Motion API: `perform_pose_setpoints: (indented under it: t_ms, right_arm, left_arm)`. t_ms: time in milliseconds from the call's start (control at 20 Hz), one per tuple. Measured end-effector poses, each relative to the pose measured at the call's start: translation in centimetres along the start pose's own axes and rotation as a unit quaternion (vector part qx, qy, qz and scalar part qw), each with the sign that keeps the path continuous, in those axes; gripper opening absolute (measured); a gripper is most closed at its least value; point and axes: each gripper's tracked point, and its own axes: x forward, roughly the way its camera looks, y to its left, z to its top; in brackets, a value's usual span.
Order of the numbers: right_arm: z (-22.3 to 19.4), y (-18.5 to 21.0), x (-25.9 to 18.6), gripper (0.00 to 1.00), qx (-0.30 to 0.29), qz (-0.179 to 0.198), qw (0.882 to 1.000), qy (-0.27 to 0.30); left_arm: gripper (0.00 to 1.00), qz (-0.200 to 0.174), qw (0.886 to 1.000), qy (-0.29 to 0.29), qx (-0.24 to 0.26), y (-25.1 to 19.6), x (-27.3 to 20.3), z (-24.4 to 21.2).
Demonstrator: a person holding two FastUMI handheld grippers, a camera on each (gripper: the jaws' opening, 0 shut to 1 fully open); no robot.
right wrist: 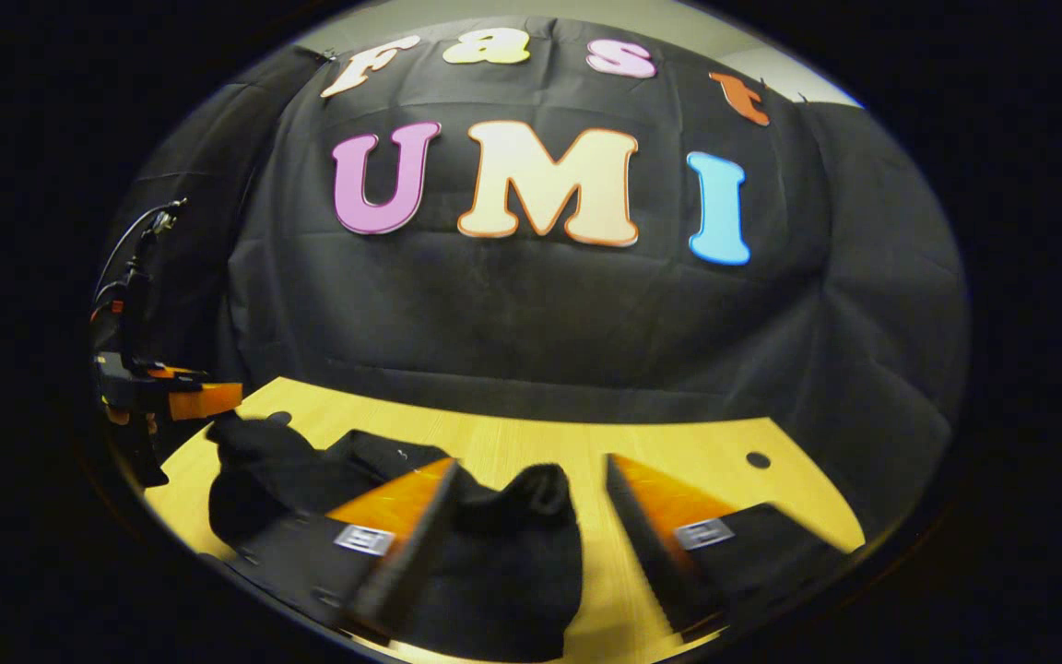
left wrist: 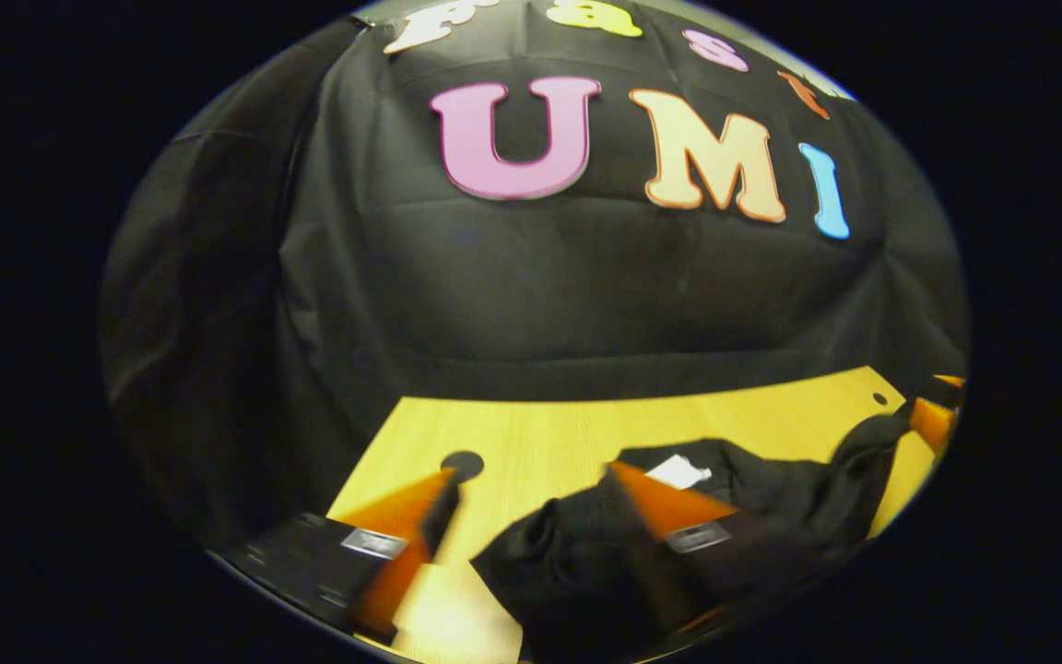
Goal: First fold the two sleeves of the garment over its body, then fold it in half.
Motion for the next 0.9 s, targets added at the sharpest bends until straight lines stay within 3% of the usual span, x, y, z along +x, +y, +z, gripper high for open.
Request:
perform_pose_setpoints:
  t_ms: [50,100,450,600,900]
  right_arm:
    - [1.4,0.0,-1.2,0.96,-0.011,-0.007,1.000,-0.023]
    - [2.3,0.3,-2.2,0.99,-0.016,-0.008,0.999,-0.043]
    - [5.6,1.1,-12.2,0.98,0.021,0.019,0.989,-0.146]
    - [5.0,1.1,-16.7,0.98,0.044,0.041,0.986,-0.153]
    - [3.3,-0.6,-24.8,0.96,0.051,0.049,0.983,-0.172]
  left_arm:
    - [0.99,-0.001,0.999,-0.035,-0.009,0.1,-0.8,2.1]
    - [0.90,-0.001,0.998,-0.067,-0.016,0.2,-1.8,4.2]
    - [0.92,0.012,0.980,-0.198,-0.007,0.4,-12.7,11.7]
    - [0.92,0.004,0.977,-0.212,0.002,-1.2,-17.2,11.6]
    - [0.90,-0.014,0.978,-0.208,-0.003,-4.0,-24.4,10.3]
